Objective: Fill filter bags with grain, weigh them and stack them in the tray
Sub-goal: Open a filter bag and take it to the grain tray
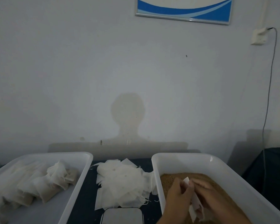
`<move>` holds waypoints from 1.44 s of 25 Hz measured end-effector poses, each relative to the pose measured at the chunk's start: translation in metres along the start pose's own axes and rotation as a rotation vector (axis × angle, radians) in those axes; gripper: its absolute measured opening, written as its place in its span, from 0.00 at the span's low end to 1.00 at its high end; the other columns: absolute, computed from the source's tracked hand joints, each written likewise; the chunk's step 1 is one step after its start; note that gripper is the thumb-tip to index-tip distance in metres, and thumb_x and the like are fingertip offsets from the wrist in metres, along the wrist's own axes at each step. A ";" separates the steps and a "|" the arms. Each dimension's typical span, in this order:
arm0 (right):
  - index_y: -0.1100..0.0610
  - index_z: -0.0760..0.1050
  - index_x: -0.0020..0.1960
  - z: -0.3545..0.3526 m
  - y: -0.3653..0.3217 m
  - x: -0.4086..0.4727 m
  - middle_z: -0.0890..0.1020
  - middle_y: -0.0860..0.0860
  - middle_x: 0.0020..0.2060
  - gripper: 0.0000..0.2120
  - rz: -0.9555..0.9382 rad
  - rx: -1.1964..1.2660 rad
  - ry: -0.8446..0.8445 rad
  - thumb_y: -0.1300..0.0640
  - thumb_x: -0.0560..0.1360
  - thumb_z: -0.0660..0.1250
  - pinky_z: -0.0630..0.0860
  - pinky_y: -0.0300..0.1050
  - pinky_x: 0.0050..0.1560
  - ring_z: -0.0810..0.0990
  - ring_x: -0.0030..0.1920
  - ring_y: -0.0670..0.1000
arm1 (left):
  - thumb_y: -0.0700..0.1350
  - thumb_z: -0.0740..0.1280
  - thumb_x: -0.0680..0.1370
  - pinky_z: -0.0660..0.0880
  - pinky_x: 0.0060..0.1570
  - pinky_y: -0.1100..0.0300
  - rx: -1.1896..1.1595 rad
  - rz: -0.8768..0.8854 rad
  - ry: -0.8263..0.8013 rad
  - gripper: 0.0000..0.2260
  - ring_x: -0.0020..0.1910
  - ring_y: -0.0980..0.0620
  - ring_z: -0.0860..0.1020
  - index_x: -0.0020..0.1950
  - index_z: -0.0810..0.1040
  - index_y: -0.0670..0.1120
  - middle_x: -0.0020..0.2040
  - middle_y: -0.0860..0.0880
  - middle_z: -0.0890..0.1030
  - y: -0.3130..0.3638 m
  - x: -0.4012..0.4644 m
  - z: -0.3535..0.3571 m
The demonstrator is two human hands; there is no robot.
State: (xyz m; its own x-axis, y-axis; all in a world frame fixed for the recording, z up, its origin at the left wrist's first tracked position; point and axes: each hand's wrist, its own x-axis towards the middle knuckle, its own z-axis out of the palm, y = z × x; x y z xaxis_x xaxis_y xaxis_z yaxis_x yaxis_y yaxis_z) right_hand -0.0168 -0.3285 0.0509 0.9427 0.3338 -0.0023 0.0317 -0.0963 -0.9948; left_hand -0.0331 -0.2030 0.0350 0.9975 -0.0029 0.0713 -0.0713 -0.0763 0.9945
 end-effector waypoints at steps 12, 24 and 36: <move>0.60 0.78 0.35 0.005 0.005 0.011 0.69 0.56 0.26 0.11 0.051 0.172 0.019 0.56 0.73 0.65 0.62 0.41 0.27 0.66 0.25 0.50 | 0.39 0.66 0.77 0.74 0.39 0.64 -0.028 0.027 0.010 0.10 0.35 0.56 0.76 0.37 0.68 0.45 0.36 0.47 0.75 -0.010 0.004 -0.004; 0.68 0.78 0.49 -0.001 0.009 0.012 0.75 0.65 0.40 0.20 0.090 0.103 0.046 0.50 0.69 0.66 0.69 0.49 0.35 0.72 0.40 0.62 | 0.45 0.66 0.79 0.77 0.41 0.61 -0.070 0.093 -0.016 0.10 0.41 0.51 0.77 0.40 0.70 0.45 0.40 0.46 0.76 -0.013 0.004 -0.003; 0.63 0.79 0.45 -0.004 0.013 0.012 0.74 0.56 0.29 0.14 0.042 0.077 -0.010 0.51 0.75 0.65 0.69 0.42 0.27 0.70 0.27 0.52 | 0.42 0.65 0.78 0.73 0.36 0.65 -0.062 0.064 -0.036 0.09 0.38 0.53 0.77 0.38 0.70 0.47 0.39 0.47 0.77 -0.016 0.005 -0.004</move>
State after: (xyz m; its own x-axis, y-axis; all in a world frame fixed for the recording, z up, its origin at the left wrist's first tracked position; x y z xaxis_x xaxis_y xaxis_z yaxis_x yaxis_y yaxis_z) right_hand -0.0035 -0.3293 0.0386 0.9391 0.3407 -0.0449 -0.0339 -0.0381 -0.9987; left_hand -0.0275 -0.1981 0.0195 0.9903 -0.0413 0.1327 -0.1333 -0.0131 0.9910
